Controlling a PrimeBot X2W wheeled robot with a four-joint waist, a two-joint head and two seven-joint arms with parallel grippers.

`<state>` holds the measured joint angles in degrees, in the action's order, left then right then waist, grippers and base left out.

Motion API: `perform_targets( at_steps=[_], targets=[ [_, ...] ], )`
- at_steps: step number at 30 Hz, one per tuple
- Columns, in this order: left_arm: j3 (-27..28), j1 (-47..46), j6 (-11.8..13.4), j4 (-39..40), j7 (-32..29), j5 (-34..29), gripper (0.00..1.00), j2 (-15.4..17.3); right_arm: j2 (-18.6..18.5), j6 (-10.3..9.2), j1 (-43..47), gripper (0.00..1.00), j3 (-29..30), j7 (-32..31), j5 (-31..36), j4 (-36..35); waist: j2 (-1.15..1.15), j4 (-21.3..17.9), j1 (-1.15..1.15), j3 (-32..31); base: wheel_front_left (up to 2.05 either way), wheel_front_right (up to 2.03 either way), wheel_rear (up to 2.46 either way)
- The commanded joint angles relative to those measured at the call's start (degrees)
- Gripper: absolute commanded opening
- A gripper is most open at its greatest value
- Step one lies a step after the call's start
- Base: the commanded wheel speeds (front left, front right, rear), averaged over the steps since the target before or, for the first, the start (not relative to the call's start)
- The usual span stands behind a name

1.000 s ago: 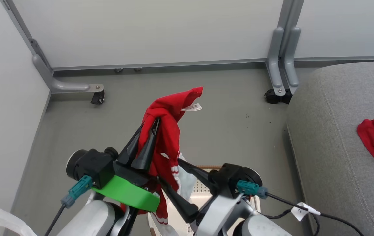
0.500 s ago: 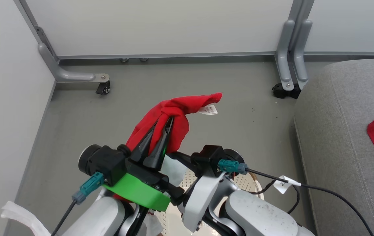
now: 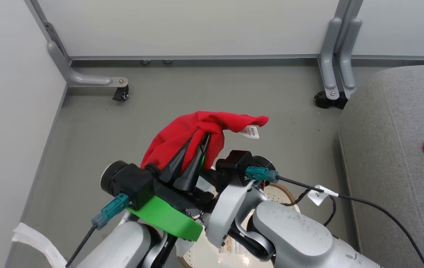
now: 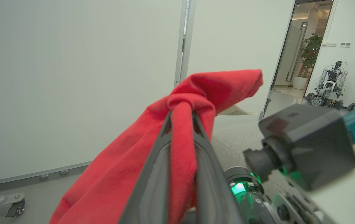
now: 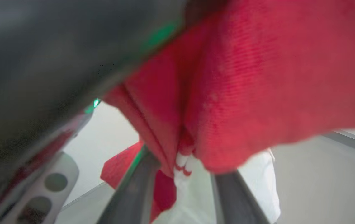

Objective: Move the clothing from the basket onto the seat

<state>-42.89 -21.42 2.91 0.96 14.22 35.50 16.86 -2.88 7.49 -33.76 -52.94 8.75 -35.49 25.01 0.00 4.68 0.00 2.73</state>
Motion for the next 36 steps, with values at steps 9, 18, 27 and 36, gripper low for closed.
perform_targets(
  at_steps=[9, 18, 27, 36],
  targets=[
    [0.9, -0.7, 1.0, -0.2, 0.5, -0.7, 1.0, -0.3, 0.0, 0.0, -2.1, 0.0, -1.0, 3.3, -2.4, 3.0, 0.0, 0.5, 0.0, 0.3, 0.0, 0.0, 0.0],
    [2.9, 0.9, 2.2, 0.6, 0.9, -3.3, 1.0, 1.9, 0.0, 0.0, -2.6, 0.0, 3.4, 5.3, -0.4, 7.0, 0.0, 0.0, 0.0, 0.4, 0.0, 0.0, 0.0],
    [-0.6, 2.8, 0.3, -1.5, -2.2, -5.5, 1.0, 5.8, 0.0, 0.0, -2.2, 0.0, 13.0, 5.9, 5.5, 12.9, 0.0, -1.0, 0.0, 0.1, 0.0, 0.0, 0.0],
    [-4.5, 4.4, -1.9, -3.2, -4.0, -6.4, 1.0, 7.2, -0.9, 0.0, 0.9, 0.0, 23.5, 6.1, 11.7, 13.4, 0.0, -3.7, 0.0, -0.4, 0.0, 0.0, 0.0]
  ],
)
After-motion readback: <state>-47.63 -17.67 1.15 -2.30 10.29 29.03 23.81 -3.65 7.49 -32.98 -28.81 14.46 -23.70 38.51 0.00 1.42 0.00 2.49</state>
